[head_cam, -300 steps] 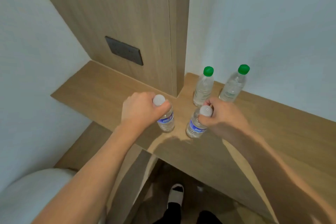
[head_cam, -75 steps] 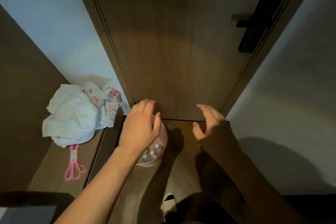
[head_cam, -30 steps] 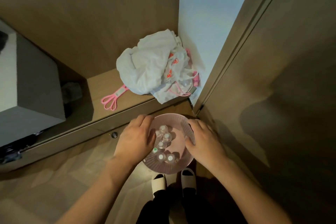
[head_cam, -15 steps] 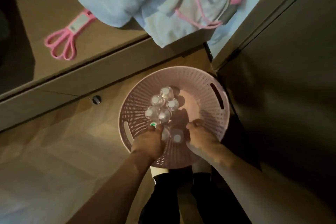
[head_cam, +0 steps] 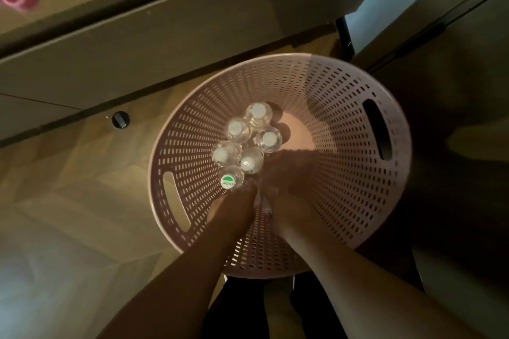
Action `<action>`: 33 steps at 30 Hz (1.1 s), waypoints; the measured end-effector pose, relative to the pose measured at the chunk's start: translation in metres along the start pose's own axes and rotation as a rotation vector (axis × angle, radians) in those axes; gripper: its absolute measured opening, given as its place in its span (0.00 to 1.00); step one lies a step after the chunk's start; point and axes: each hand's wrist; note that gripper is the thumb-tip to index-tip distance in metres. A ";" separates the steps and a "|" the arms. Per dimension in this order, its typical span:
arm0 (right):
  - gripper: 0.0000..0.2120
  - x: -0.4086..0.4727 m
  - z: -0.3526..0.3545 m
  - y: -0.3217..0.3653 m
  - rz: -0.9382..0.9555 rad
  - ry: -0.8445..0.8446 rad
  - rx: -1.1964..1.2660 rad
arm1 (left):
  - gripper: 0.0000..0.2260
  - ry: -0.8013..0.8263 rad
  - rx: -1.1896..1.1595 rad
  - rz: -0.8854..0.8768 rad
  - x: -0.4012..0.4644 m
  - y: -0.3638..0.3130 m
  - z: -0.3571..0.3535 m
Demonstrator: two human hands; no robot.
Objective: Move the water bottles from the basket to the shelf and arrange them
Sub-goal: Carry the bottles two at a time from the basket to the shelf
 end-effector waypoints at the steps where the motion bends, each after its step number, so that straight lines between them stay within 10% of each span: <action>1: 0.14 -0.005 0.004 -0.001 -0.014 0.001 0.019 | 0.08 0.015 -0.012 0.007 -0.004 0.000 0.002; 18: 0.27 -0.322 0.299 -0.021 -0.066 -0.225 0.084 | 0.18 -0.154 0.263 -0.162 -0.257 -0.194 0.282; 33: 0.14 -0.534 0.446 0.018 0.242 -0.569 -0.021 | 0.14 -0.830 0.026 -0.034 -0.447 -0.264 0.401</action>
Point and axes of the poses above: each hand's wrist, its own x-axis towards the middle knuckle, its own z-axis out of the back of the hand, y = z × x, and after that the axes turned 14 degrees about -z, right-handed
